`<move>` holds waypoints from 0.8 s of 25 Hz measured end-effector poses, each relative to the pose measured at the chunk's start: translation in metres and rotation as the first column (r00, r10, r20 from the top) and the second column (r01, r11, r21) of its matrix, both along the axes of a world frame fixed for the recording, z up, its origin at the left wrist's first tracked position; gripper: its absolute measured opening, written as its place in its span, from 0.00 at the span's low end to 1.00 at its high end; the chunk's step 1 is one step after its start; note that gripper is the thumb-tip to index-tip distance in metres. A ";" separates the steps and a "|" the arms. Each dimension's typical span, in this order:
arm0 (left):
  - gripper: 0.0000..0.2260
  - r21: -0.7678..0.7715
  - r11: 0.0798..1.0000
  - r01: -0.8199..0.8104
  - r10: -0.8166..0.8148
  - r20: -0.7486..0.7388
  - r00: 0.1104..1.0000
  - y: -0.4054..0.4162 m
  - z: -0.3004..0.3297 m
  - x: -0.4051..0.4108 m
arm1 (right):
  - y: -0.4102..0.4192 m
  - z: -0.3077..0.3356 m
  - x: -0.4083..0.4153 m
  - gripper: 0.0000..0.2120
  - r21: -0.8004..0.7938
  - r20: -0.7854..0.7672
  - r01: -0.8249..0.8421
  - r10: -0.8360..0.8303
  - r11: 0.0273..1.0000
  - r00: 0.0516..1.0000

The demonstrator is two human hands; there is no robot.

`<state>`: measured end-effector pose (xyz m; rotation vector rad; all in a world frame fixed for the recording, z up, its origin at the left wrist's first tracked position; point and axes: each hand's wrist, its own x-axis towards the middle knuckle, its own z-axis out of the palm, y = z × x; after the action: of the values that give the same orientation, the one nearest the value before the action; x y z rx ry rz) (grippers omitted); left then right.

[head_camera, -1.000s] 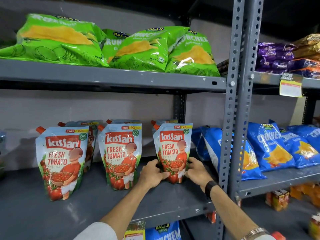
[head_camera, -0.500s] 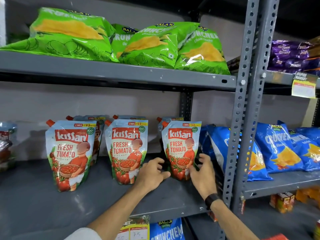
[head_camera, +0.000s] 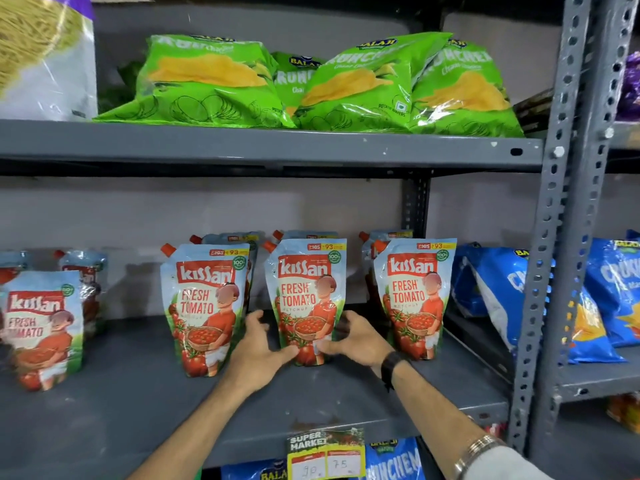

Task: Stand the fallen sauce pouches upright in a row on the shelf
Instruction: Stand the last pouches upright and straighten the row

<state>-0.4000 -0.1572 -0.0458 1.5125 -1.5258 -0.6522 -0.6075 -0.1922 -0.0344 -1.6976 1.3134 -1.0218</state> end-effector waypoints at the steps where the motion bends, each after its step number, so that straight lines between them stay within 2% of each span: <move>1: 0.42 0.045 0.998 0.044 -0.044 -0.022 0.999 -0.008 -0.001 0.000 | -0.001 -0.001 0.005 0.29 0.002 -0.001 -0.005 0.005 1.000 1.000; 3: 0.36 0.086 0.992 0.093 -0.090 -0.038 0.995 -0.020 -0.003 0.000 | 0.000 -0.003 0.013 0.26 -0.026 -0.007 0.004 -0.004 1.000 1.000; 6: 0.32 0.059 0.995 0.078 -0.076 -0.020 0.997 -0.027 -0.007 -0.004 | 0.002 -0.003 0.015 0.23 -0.055 0.001 0.041 -0.041 0.998 0.999; 14: 0.31 0.025 0.997 0.068 -0.068 0.013 0.998 -0.026 -0.006 -0.020 | 0.002 -0.004 -0.002 0.24 -0.036 -0.039 0.060 -0.062 0.998 0.997; 20: 0.31 0.010 0.998 0.059 -0.059 0.029 0.998 -0.021 -0.006 -0.029 | 0.008 -0.006 -0.008 0.23 -0.006 0.001 0.047 -0.047 0.999 0.999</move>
<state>-0.4293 -0.1782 -0.0519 1.4944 -1.5972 -0.6745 -0.6150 -0.1839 -0.0408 -1.6775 1.3573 -1.0540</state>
